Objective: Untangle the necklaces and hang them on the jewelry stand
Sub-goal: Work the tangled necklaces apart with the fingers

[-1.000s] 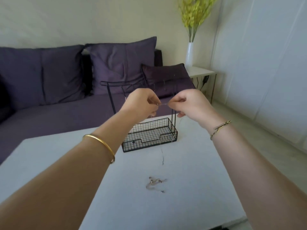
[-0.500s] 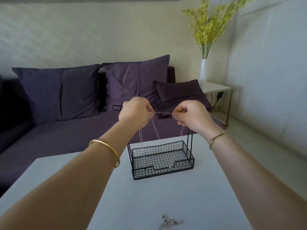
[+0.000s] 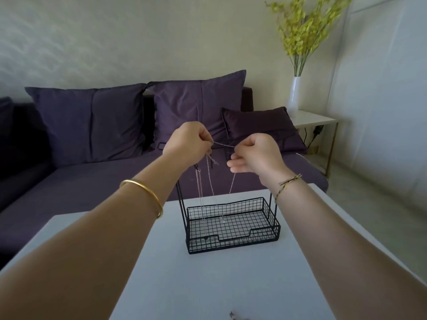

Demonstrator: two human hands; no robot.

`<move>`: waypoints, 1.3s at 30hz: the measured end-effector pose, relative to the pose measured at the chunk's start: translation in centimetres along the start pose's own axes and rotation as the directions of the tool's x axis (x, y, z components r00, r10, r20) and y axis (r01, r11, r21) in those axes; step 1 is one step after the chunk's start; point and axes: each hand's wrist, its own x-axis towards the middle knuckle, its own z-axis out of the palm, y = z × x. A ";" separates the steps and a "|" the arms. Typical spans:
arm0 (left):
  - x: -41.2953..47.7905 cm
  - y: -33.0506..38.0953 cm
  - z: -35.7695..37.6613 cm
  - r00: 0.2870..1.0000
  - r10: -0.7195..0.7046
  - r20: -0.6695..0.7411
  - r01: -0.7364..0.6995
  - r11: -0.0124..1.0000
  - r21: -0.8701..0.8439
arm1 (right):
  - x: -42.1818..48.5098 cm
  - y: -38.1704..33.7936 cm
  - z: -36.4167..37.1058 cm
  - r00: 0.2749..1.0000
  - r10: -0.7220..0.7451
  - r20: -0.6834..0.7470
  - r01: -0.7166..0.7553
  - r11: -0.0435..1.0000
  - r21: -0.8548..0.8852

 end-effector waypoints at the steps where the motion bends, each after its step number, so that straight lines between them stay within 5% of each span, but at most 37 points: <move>1: 0.0 -0.1 0.1 1.000 0.014 -0.014 -0.013 0.999 0.048 | 0.2 0.4 0.3 1.000 -0.018 -0.022 0.017 0.999 -0.046; 4: 0.0 -0.5 0.4 0.997 0.062 -0.050 -0.052 0.980 0.194 | 0.3 1.7 1.1 0.984 -0.160 -0.081 0.135 0.958 -0.251; 9: -0.1 -1.3 1.3 0.980 0.179 -0.090 -0.147 0.947 0.285 | -0.3 3.1 1.6 0.914 -0.405 -0.036 0.309 0.751 -0.583; 15: 0.1 -2.3 2.3 0.950 0.290 -0.113 -0.220 0.883 0.413 | -0.7 4.6 2.3 0.925 -0.380 0.026 0.239 0.526 -0.816; 29: -0.6 -3.5 3.7 0.953 0.303 -0.014 -0.258 0.835 0.486 | -0.3 7.8 2.3 0.962 -0.271 -0.021 0.206 0.777 -0.594; 39: -0.8 -3.4 4.2 0.962 0.272 0.012 -0.240 0.828 0.506 | -0.4 8.1 2.2 0.979 -0.204 -0.020 0.160 0.819 -0.552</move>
